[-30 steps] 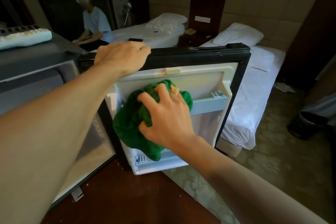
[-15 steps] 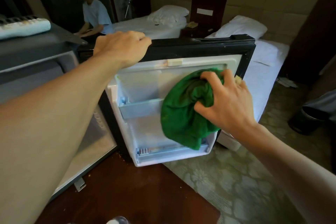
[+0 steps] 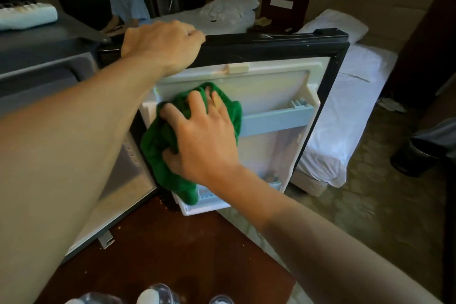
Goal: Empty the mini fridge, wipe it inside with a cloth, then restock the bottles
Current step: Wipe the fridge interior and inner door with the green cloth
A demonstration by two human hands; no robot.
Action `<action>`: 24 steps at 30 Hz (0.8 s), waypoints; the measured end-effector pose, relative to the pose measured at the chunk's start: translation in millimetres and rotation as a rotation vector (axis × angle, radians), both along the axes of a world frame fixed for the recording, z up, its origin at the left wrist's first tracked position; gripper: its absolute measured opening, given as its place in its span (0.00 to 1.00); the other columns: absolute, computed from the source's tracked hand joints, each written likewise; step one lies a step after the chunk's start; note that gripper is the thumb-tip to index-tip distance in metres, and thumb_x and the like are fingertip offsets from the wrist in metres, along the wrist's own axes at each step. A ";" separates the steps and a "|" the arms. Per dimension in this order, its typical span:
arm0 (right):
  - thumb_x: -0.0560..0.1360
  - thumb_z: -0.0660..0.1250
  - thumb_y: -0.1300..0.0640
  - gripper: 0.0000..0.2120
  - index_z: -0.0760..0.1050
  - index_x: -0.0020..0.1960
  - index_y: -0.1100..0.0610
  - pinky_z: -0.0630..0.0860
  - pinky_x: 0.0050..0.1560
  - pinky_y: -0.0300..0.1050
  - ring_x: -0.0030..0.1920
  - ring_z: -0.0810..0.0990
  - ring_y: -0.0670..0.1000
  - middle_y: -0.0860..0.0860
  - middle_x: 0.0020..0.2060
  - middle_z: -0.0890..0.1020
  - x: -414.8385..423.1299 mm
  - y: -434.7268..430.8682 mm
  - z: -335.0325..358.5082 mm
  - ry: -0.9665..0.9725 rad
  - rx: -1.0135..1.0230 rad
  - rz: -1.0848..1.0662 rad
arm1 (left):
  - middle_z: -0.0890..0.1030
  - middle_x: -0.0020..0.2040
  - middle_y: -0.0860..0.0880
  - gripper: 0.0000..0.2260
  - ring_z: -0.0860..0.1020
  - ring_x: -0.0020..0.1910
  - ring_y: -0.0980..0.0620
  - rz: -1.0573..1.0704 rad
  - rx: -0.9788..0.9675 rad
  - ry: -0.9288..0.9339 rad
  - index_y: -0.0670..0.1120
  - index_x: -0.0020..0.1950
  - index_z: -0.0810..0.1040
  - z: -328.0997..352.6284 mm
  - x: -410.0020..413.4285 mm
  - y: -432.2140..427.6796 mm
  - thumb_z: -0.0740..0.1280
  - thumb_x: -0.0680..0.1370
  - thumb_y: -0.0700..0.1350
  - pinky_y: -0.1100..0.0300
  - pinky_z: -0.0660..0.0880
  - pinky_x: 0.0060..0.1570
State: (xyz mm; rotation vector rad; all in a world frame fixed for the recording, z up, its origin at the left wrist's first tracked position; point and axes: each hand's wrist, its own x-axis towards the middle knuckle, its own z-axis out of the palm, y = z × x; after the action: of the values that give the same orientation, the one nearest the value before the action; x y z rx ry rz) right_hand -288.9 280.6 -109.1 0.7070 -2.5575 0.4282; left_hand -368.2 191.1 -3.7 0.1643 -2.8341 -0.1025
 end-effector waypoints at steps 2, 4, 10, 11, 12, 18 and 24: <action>0.60 0.74 0.44 0.34 0.73 0.64 0.49 0.58 0.72 0.64 0.58 0.74 0.67 0.57 0.54 0.73 -3.9 16.9 -3.2 0.015 0.008 0.011 | 0.73 0.67 0.41 0.20 0.70 0.64 0.37 0.001 0.000 -0.002 0.56 0.67 0.73 0.2 0.1 -0.1 0.48 0.81 0.57 0.46 0.63 0.59; 0.60 0.72 0.42 0.34 0.72 0.65 0.47 0.56 0.72 0.66 0.58 0.74 0.65 0.57 0.54 0.73 -5.3 39.2 -0.8 0.006 -0.022 -0.039 | 0.73 0.67 0.41 0.20 0.70 0.64 0.36 -0.015 -0.001 -0.004 0.56 0.66 0.74 0.8 0.2 -1.2 0.48 0.81 0.57 0.46 0.63 0.58; 0.63 0.65 0.37 0.28 0.69 0.60 0.44 0.41 0.75 0.61 0.62 0.71 0.60 0.55 0.54 0.71 -27.8 112.1 17.6 -0.088 -0.208 -0.370 | 0.74 0.65 0.40 0.21 0.71 0.62 0.36 -0.040 -0.017 0.016 0.55 0.66 0.74 -2.2 0.0 -2.2 0.48 0.81 0.57 0.48 0.61 0.51; 0.62 0.65 0.38 0.27 0.69 0.59 0.44 0.39 0.75 0.61 0.62 0.71 0.59 0.54 0.54 0.71 -31.3 115.6 18.8 -0.105 -0.236 -0.381 | 0.74 0.64 0.40 0.21 0.71 0.62 0.36 -0.039 -0.022 0.017 0.55 0.66 0.74 -2.4 -1.7 -2.5 0.47 0.81 0.57 0.48 0.60 0.49; 0.62 0.66 0.39 0.26 0.70 0.59 0.44 0.42 0.75 0.60 0.61 0.71 0.59 0.53 0.53 0.70 -34.0 114.2 19.2 -0.117 -0.247 -0.384 | 0.74 0.64 0.40 0.21 0.71 0.61 0.36 -0.038 -0.025 0.021 0.56 0.66 0.74 -2.4 -3.4 -3.5 0.47 0.81 0.57 0.48 0.60 0.48; 0.63 0.69 0.43 0.25 0.72 0.58 0.49 0.70 0.62 0.59 0.56 0.72 0.64 0.56 0.53 0.70 -19.9 55.4 16.7 -0.120 -0.196 -0.304 | 0.75 0.62 0.39 0.20 0.72 0.59 0.36 -0.050 -0.019 0.033 0.56 0.63 0.75 -2.9 -5.3 -4.5 0.48 0.81 0.57 0.49 0.60 0.48; 0.59 0.75 0.47 0.29 0.75 0.58 0.53 0.58 0.72 0.63 0.54 0.75 0.66 0.58 0.49 0.73 3.2 -3.7 -4.9 0.038 -0.106 -0.046 | 0.75 0.63 0.40 0.20 0.72 0.60 0.37 -0.028 -0.025 0.046 0.55 0.63 0.75 -2.6 1.2 0.0 0.48 0.82 0.56 0.49 0.59 0.48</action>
State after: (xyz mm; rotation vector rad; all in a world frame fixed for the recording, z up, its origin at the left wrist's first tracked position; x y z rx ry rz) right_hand -285.7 276.9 -114.0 0.6107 -2.4898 0.5252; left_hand -367.0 191.1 -6.3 0.1148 -2.7916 -0.0757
